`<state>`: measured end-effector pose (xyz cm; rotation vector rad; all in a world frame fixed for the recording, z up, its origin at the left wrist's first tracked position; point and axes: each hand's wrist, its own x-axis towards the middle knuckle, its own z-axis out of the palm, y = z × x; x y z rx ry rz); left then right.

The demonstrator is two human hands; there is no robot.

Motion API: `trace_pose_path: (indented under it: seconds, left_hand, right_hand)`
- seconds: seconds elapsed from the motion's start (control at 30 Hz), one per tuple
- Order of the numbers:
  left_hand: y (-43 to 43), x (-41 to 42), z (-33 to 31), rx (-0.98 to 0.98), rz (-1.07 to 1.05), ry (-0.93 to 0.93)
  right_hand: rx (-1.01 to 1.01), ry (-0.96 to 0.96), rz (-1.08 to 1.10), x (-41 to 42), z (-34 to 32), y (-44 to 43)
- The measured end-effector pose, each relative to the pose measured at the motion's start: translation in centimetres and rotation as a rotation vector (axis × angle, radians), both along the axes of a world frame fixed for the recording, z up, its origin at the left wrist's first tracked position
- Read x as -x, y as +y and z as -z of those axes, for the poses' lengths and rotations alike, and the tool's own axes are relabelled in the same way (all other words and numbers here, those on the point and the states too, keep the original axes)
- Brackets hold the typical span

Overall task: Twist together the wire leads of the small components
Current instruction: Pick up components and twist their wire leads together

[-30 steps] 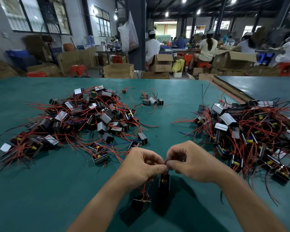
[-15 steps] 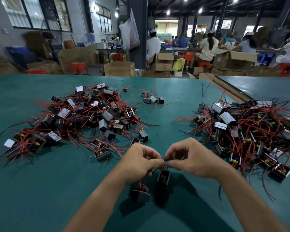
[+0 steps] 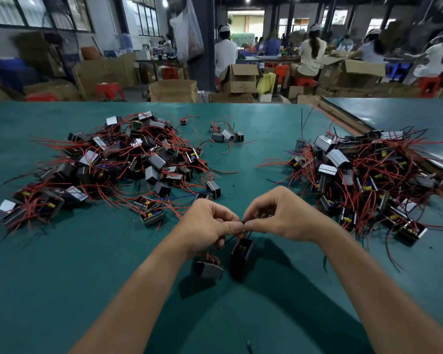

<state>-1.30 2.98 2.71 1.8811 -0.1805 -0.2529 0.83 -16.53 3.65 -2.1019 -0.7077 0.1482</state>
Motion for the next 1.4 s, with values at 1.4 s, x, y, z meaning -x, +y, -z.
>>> trace_pose_path:
  seconds: [1.4]
  left_hand:
    - [-0.3, 0.1, 0.8, 0.062, 0.034, -0.105]
  right_hand:
    - [0.091, 0.003, 0.087, 0.9, -0.8, 0.6]
